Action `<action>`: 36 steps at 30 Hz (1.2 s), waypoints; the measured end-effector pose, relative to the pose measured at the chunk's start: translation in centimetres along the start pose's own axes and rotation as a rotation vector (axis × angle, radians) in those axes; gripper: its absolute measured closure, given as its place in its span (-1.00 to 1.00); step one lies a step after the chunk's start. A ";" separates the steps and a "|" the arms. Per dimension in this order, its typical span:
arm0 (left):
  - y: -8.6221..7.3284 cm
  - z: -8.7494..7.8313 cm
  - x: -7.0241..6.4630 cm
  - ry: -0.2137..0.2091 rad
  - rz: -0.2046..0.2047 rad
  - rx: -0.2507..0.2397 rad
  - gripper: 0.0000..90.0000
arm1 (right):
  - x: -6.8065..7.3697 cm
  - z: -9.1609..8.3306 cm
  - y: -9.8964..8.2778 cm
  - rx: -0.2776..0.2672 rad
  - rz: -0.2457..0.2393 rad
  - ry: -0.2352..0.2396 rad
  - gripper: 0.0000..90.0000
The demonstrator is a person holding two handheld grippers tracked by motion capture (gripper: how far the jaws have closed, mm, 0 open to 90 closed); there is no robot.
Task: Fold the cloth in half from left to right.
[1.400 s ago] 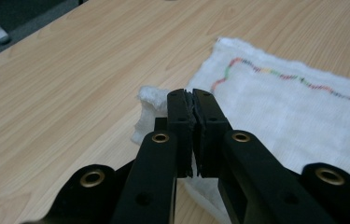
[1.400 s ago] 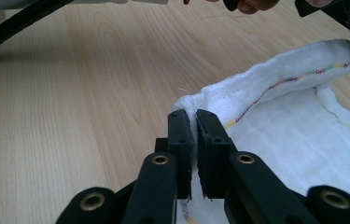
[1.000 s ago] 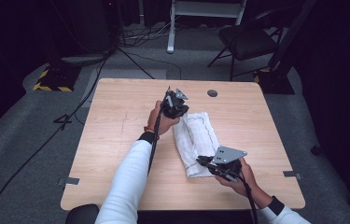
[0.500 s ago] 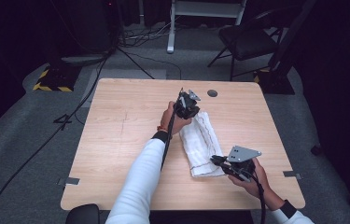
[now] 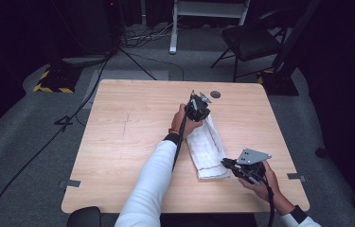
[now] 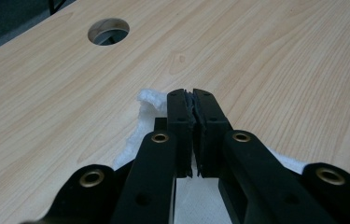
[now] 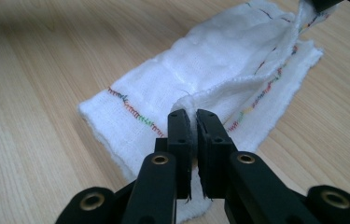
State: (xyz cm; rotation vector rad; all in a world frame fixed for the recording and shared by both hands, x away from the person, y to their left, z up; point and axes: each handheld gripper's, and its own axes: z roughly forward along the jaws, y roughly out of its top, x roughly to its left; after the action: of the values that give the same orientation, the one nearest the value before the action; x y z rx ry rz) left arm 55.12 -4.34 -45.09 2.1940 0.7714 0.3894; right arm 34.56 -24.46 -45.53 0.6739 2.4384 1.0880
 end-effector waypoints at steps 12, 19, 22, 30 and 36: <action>-1.2 -1.1 -0.1 0.057 -0.076 -0.031 -0.15 | -0.7 0.9 -1.4 0.138 0.025 -0.051 0.14; -4.5 -5.4 -2.1 0.026 0.004 0.030 -0.36 | -1.8 -0.5 -1.3 0.088 0.078 -0.049 -0.05; -6.5 -7.3 -3.8 -0.013 0.064 0.037 -0.38 | -2.3 -1.2 -1.1 0.070 0.079 -0.073 -0.13; -9.6 -8.8 -8.4 -0.106 0.175 0.080 -0.42 | -4.3 -0.2 -1.5 0.082 0.057 -0.093 -0.19; -10.9 -7.8 -10.6 -0.104 0.268 0.149 -0.43 | -5.3 1.8 -2.0 0.136 0.059 -0.050 -0.23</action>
State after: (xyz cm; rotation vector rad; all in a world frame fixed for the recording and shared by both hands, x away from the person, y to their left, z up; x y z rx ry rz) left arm 38.72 -0.99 -48.40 2.4456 0.4632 0.3555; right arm 39.27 -27.64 -47.41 0.8114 2.4802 0.9208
